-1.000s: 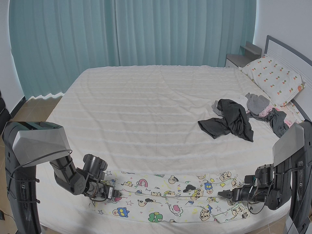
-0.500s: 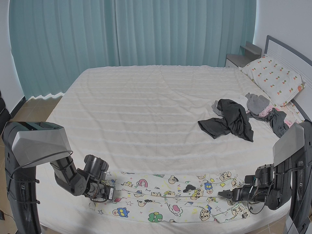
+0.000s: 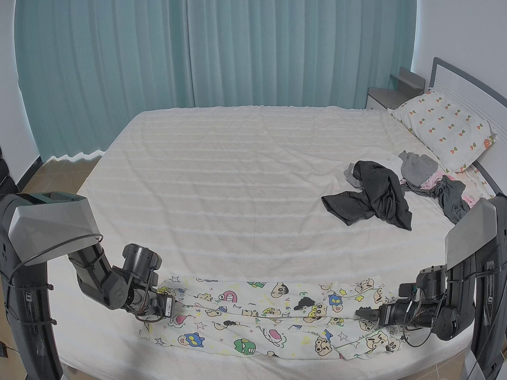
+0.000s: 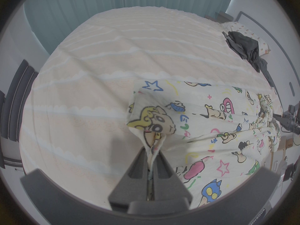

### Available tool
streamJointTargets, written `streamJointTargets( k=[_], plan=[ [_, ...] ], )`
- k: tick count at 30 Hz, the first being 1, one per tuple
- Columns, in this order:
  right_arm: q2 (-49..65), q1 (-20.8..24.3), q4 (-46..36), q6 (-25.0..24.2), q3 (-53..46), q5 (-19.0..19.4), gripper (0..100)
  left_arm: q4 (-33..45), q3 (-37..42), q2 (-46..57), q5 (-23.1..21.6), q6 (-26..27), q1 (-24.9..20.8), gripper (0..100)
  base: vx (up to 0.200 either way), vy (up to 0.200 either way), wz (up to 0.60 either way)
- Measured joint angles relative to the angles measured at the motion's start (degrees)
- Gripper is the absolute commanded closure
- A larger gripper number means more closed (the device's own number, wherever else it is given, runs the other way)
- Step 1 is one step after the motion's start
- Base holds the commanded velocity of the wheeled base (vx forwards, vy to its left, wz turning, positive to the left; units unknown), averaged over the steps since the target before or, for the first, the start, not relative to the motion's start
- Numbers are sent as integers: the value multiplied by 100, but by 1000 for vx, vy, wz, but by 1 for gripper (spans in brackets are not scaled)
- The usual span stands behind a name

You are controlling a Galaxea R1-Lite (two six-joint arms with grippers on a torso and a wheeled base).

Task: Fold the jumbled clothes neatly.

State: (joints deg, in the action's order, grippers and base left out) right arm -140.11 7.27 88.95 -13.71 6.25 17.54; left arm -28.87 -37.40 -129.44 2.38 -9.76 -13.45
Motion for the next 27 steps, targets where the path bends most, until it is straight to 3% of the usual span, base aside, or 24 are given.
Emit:
streamJointTargets(
  k=[3,4,13,18,22,27],
  plan=[
    [9,0,0,1,-4,0,0,-11,0,4,-4,-60,-2,100,0,0,0],
    [9,0,2,0,-4,0,0,-11,0,6,-2,-74,-6,0,0,0,0],
    [9,0,0,1,-4,2,0,-46,41,24,-61,-169,-24,0,0,0,0],
    [9,1,2,0,-4,5,0,-138,122,108,-443,-230,11,0,0,0,0],
    [9,1,2,0,-2,7,0,-202,155,254,-817,-674,0,0,0,0,0],
    [9,1,2,0,-2,11,0,-206,-79,325,-779,-1044,-22,0,0,0,0]
  ],
)
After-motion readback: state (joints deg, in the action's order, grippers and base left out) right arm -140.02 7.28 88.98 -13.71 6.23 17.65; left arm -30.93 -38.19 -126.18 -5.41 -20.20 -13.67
